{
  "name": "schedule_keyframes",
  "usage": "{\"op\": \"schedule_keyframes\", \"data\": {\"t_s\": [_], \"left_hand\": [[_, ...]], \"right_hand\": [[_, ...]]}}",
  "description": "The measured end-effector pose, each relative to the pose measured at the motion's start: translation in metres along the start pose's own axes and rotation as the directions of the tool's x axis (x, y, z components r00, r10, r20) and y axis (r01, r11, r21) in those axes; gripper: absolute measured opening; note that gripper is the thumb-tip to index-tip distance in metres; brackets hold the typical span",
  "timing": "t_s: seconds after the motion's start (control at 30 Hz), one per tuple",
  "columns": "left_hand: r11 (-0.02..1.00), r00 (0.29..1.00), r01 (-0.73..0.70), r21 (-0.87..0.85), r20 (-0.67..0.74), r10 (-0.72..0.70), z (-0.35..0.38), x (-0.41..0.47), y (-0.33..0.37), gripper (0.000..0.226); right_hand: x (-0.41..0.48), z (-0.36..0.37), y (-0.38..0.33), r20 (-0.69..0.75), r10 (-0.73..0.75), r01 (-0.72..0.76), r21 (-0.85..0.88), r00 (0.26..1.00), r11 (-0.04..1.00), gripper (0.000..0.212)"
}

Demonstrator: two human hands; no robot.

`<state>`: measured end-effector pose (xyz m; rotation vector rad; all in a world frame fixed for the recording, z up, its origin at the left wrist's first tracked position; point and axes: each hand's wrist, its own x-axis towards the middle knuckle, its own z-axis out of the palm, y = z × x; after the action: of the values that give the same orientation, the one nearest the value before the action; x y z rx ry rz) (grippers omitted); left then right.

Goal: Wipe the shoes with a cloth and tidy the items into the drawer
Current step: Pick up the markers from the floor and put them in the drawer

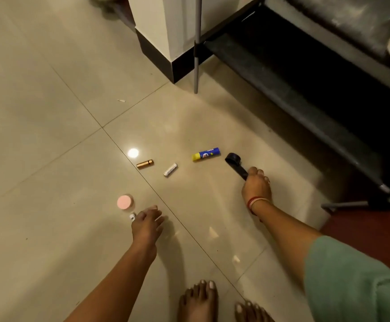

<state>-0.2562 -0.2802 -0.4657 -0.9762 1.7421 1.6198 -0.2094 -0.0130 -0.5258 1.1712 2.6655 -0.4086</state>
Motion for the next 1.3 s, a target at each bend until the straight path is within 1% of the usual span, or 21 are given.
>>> {"op": "schedule_keyframes", "data": {"t_s": [0.17,0.23,0.3,0.37,0.43,0.5,0.57,0.67,0.73,0.77,0.83,0.87,0.9,0.93,0.97,1.0,1.07,1.13,1.2,1.23,1.3], "left_hand": [[0.998,1.000,0.002,-0.061,-0.010,-0.002,0.008,-0.002,-0.001,0.010],[0.996,1.000,-0.002,-0.087,-0.012,0.001,0.012,-0.003,0.003,0.010],[0.992,1.000,-0.011,-0.125,-0.006,0.011,0.015,-0.004,0.011,0.009],[0.988,0.999,-0.040,-0.147,0.029,0.045,0.018,-0.003,0.018,0.007],[0.988,0.991,-0.093,-0.126,0.083,0.104,0.020,-0.004,0.023,0.006],[0.983,0.972,-0.166,-0.080,0.152,0.177,0.021,-0.006,0.028,0.014],[0.971,0.946,-0.238,-0.023,0.223,0.237,0.022,-0.009,0.031,0.021],[0.962,0.935,-0.272,0.005,0.236,0.263,0.023,-0.006,0.036,0.014],[0.969,0.955,-0.239,-0.059,0.165,0.245,0.023,-0.002,0.037,0.020],[0.969,0.969,-0.201,-0.146,0.114,0.218,0.022,0.001,0.037,0.021],[0.944,0.987,-0.143,-0.298,0.027,0.158,0.018,0.009,0.037,0.020],[0.937,0.991,-0.121,-0.329,0.007,0.130,0.015,0.012,0.035,0.018],[0.933,0.994,-0.102,-0.346,-0.001,0.109,0.012,0.014,0.034,0.017],[0.925,0.996,-0.086,-0.371,0.002,0.094,0.007,0.015,0.032,0.017],[0.911,0.998,-0.052,-0.410,0.021,0.066,0.004,0.015,0.030,0.017],[0.883,0.998,-0.004,-0.469,0.053,0.032,0.001,0.016,0.027,0.018],[0.822,0.992,0.087,-0.563,0.122,-0.022,-0.004,0.015,0.022,0.030],[0.787,0.984,0.161,-0.596,0.160,-0.080,-0.008,0.014,0.020,0.053],[0.796,0.976,0.202,-0.571,0.181,-0.119,-0.013,0.016,0.020,0.061],[0.808,0.975,0.210,-0.551,0.182,-0.129,-0.014,0.016,0.020,0.055],[0.852,0.981,0.186,-0.489,0.138,-0.135,-0.013,0.011,0.023,0.024]], "right_hand": [[0.014,-0.005,0.008,0.000,-0.156,0.154,-0.162,0.988,0.975,0.029],[0.017,-0.016,0.007,0.029,-0.137,0.140,-0.204,0.990,0.969,0.031],[0.013,-0.024,0.002,0.073,-0.102,0.106,-0.061,0.992,0.993,0.023],[-0.001,-0.030,-0.013,0.116,-0.081,0.046,0.276,0.990,0.960,0.011],[-0.027,-0.037,-0.039,0.238,-0.113,-0.074,0.655,0.965,0.752,0.007],[-0.059,-0.042,-0.067,0.427,-0.253,-0.272,0.835,0.868,0.478,0.008],[-0.088,-0.044,-0.088,0.586,-0.375,-0.499,0.810,0.718,0.308,0.006],[-0.111,-0.033,-0.104,0.688,-0.442,-0.679,0.703,0.576,0.211,0.006],[-0.111,-0.026,-0.110,0.710,-0.420,-0.653,0.696,0.565,0.299,0.009],[-0.104,-0.022,-0.112,0.694,-0.387,-0.581,0.720,0.607,0.379,0.012],[-0.079,-0.019,-0.112,0.543,-0.281,-0.334,0.769,0.791,0.545,0.013],[-0.060,-0.018,-0.110,0.376,-0.244,-0.145,0.757,0.894,0.637,0.011],[-0.038,-0.017,-0.107,0.186,-0.259,0.070,0.671,0.948,0.738,0.008],[-0.015,-0.017,-0.104,0.044,-0.320,0.255,0.506,0.947,0.824,0.012],[0.007,-0.015,-0.100,-0.020,-0.391,0.379,0.302,0.920,0.875,0.020],[0.028,-0.014,-0.096,-0.010,-0.434,0.432,0.112,0.901,0.895,0.029],[0.056,-0.009,-0.089,0.088,-0.448,0.456,-0.126,0.890,0.881,0.039],[0.067,-0.003,-0.086,0.121,-0.477,0.492,-0.210,0.871,0.845,0.040],[0.072,0.000,-0.087,0.081,-0.522,0.526,-0.233,0.849,0.818,0.034],[0.073,0.000,-0.090,0.073,-0.527,0.529,-0.217,0.847,0.820,0.029],[0.070,-0.003,-0.097,0.056,-0.479,0.482,-0.088,0.876,0.872,0.021]]}}
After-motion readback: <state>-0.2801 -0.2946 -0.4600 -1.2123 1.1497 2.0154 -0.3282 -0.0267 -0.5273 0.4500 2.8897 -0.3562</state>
